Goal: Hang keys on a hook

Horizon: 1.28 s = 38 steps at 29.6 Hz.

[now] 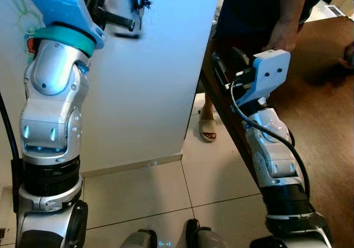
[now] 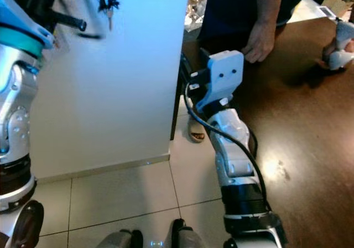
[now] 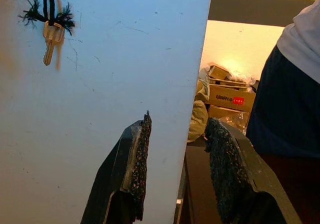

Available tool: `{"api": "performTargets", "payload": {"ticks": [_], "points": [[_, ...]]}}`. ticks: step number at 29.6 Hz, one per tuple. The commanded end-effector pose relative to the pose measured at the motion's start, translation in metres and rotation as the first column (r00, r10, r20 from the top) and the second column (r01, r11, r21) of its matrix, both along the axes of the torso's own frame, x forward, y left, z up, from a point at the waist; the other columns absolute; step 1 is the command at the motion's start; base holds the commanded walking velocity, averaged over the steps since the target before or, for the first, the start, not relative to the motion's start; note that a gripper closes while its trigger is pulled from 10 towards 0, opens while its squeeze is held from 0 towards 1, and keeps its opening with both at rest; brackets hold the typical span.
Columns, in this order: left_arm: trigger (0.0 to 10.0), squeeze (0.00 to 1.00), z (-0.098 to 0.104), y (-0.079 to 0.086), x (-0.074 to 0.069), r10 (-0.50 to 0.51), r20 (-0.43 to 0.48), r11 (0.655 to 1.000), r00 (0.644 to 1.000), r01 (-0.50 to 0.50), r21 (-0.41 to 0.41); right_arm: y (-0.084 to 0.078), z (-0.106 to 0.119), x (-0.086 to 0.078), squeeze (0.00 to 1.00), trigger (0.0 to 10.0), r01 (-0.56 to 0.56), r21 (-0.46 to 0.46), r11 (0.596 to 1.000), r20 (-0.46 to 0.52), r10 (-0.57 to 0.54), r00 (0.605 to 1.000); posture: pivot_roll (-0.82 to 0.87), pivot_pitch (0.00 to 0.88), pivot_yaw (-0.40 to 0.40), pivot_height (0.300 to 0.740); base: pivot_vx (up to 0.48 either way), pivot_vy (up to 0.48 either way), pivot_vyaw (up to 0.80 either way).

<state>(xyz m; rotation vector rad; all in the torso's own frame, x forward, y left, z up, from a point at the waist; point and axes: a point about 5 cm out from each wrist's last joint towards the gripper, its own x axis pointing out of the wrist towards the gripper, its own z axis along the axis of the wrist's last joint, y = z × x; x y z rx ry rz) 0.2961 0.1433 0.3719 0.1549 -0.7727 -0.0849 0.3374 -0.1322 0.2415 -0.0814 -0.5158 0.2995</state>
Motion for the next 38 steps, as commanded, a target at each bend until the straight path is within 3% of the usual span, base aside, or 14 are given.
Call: {"api": "performTargets", "payload": {"ticks": [1, 11, 22, 38], "points": [[10.0, 0.0, 0.0, 0.0, 0.005, 0.037, -0.008, 0.999, 0.999, -0.037, 0.014, 0.003, -0.003, -0.002, 0.0, 10.0, -0.012, 0.002, 1.0, -0.006, 0.012, 1.0, 0.07, 0.131, 0.097, 0.74, 0.0, 0.0, 0.0], [10.0, 0.0, -0.01, 0.007, 0.015, 0.059, -0.075, 0.998, 0.995, -0.061, -0.03, 0.005, -0.002, -0.005, 0.0, 10.0, -0.032, 0.006, 0.999, 0.007, 0.032, 0.999, 0.07, 0.133, 0.102, 0.74, 0.0, 0.0, 0.0], [10.0, 0.0, -0.019, 0.02, 0.039, 0.203, -0.124, 0.978, 0.971, -0.208, -0.028, 0.007, -0.001, -0.007, 0.0, 10.0, -0.047, 0.015, 0.999, 0.017, 0.046, 0.999, 0.07, 0.13, 0.107, 0.74, 0.0, 0.0, 0.0], [10.0, 0.0, -0.006, 0.03, 0.051, 0.27, -0.084, 0.961, 0.959, -0.275, -0.045, 0.008, -0.002, -0.007, 0.0, 10.0, -0.048, 0.019, 0.999, 0.014, 0.047, 0.999, 0.08, 0.133, 0.117, 0.74, 0.0, 0.0, 0.0]]}}
